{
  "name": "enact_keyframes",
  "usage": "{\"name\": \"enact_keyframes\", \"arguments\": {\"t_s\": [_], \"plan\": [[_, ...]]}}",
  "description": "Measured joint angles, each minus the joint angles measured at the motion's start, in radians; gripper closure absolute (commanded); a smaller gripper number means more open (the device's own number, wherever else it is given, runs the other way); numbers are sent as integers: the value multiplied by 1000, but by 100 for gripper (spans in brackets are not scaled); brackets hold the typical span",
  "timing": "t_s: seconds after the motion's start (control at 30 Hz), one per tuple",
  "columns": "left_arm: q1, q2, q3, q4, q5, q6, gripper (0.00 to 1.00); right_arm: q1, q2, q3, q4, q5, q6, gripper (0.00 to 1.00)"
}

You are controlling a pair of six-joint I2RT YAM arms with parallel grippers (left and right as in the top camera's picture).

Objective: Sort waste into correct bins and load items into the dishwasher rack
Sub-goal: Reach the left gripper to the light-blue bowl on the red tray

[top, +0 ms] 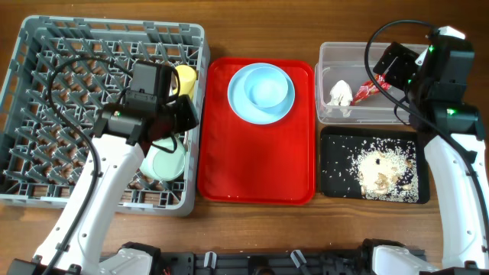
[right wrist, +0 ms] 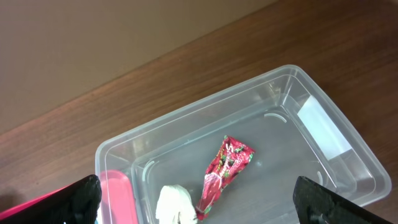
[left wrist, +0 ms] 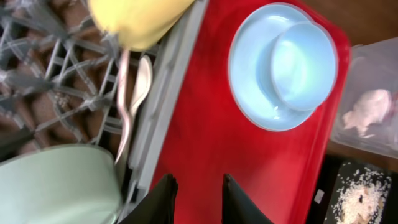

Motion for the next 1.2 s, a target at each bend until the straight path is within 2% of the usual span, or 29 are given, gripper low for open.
{"name": "enact_keyframes", "arguments": {"t_s": [0.1,0.13,0.2,0.3,0.37,0.53,0.6,0.7,0.83,0.93,1.2], "plan": [[-66,15,32,90,8,18,83,0,0,0,0,0,0,0],[-90,50,95,35,16,18,84,0,0,0,-2,0,0,0],[-118,177,330,-105,21,31,85,0,0,0,-1,0,0,0],[-182,494,870,-381,29,94,83,0,0,0,0,0,0,0],[-233,644,1002,-391,30,119,79,0,0,0,0,0,0,0],[-366,919,1019,-237,32,137,76,0,0,0,1,0,0,0],[-417,975,1019,-209,15,138,76,0,0,0,0,0,0,0],[-453,981,1019,-201,-40,142,82,0,0,0,0,0,0,0],[-473,981,1012,-177,-108,139,81,0,0,0,0,0,0,0],[-482,981,976,-146,-231,119,80,0,0,0,0,0,0,0],[-481,982,852,-29,-283,114,80,0,0,0,1,0,0,0]]}}
